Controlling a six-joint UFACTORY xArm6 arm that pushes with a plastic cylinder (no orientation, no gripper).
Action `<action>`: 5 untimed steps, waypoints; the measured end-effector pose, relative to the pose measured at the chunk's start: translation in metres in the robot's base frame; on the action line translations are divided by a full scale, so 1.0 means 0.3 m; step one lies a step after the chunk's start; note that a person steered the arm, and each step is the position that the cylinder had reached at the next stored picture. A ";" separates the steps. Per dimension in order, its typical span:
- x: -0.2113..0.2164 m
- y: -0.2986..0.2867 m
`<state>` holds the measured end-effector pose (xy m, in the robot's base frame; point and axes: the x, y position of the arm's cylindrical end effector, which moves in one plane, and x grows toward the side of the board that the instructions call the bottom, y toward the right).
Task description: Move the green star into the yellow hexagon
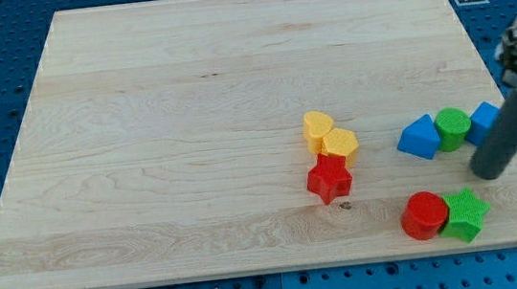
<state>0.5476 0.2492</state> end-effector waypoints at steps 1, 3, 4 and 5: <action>0.037 0.120; 0.231 0.102; 0.233 0.022; 0.229 -0.064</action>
<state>0.6163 0.2299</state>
